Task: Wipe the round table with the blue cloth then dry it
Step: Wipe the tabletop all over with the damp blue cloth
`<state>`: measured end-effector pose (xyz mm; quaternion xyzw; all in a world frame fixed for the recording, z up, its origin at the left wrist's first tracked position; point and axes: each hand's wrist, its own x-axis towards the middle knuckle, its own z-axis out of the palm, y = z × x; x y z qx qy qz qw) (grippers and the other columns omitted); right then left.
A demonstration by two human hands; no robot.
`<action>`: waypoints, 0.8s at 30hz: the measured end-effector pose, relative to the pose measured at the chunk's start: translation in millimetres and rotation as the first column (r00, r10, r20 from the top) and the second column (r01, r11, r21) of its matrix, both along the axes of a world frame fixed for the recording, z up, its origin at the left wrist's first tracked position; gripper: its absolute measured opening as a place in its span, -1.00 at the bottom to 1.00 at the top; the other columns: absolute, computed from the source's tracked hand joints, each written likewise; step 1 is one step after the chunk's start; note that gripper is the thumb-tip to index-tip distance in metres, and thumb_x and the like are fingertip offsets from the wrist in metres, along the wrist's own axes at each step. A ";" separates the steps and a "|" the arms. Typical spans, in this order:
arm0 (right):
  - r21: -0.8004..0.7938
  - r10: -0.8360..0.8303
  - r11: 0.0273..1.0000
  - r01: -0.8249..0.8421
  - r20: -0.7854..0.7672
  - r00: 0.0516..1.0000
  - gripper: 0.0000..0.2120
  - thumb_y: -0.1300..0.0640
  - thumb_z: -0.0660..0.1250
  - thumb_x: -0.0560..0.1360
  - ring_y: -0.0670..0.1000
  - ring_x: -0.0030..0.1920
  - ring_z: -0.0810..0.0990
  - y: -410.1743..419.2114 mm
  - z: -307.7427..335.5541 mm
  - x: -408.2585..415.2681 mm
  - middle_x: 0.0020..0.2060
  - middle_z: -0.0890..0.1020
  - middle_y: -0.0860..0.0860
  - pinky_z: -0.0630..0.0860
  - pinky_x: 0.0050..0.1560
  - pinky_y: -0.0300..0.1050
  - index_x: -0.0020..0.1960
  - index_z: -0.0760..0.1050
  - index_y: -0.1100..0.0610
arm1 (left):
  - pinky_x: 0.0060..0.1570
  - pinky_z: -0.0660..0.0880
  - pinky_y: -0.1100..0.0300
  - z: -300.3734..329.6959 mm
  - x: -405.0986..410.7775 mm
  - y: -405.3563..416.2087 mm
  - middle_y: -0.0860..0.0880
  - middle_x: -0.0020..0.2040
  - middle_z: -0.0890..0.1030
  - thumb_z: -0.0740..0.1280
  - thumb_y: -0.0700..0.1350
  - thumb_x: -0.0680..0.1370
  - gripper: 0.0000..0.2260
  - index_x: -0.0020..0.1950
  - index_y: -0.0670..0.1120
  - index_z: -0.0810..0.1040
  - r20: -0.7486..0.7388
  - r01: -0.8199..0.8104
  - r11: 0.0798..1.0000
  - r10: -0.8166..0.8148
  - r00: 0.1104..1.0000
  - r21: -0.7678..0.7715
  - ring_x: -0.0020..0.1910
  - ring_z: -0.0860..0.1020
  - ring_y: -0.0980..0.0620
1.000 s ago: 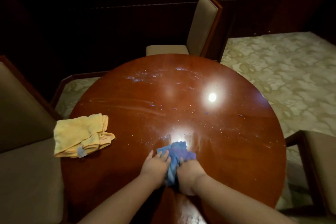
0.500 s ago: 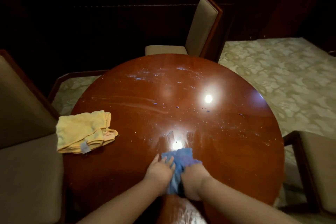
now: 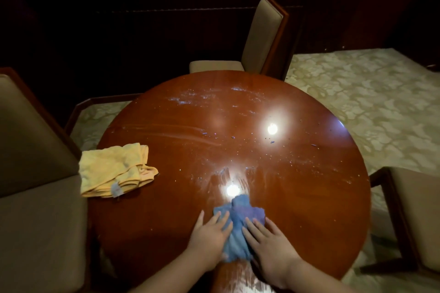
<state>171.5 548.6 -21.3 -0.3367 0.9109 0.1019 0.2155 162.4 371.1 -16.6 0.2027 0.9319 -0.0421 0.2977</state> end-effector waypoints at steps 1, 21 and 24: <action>-0.031 -0.056 0.998 0.058 0.043 0.997 -0.42 -0.08 0.06 0.48 0.14 0.36 0.44 1.9 -3.1 3.0 0.38 0.41 0.16 -0.02 0.41 0.03 0.39 0.42 0.20 | 0.45 -0.21 -0.17 -0.2 4.9 -3.0 0.00 0.57 -0.17 0.21 0.12 0.58 -0.31 0.57 -0.02 -0.09 -0.002 -0.015 1.000 0.015 1.000 0.021 0.54 -0.15 0.04; -0.049 -0.063 0.997 0.056 -0.152 0.986 -0.16 -0.11 -0.31 0.33 0.11 0.47 0.26 -1.6 -6.0 23.0 0.49 0.22 0.12 -0.17 0.45 0.01 0.48 0.25 0.19 | 0.41 -0.21 -0.25 3.6 25.5 -2.5 0.04 0.57 -0.18 0.18 0.14 0.59 -0.33 0.57 0.03 -0.11 -0.058 -0.043 0.999 0.044 0.997 0.021 0.54 -0.17 0.06; -0.036 -0.083 0.996 0.082 -0.026 0.996 -0.43 -0.09 0.05 0.33 0.01 0.11 0.64 10.8 -25.0 63.7 0.15 0.64 0.03 -0.02 0.36 0.03 0.17 0.62 0.10 | 0.42 -0.13 -0.28 -7.8 67.2 -15.1 0.03 0.58 -0.04 0.25 0.21 0.52 -0.30 0.56 0.02 0.04 -0.089 0.038 0.996 -0.031 0.996 0.079 0.54 -0.02 0.07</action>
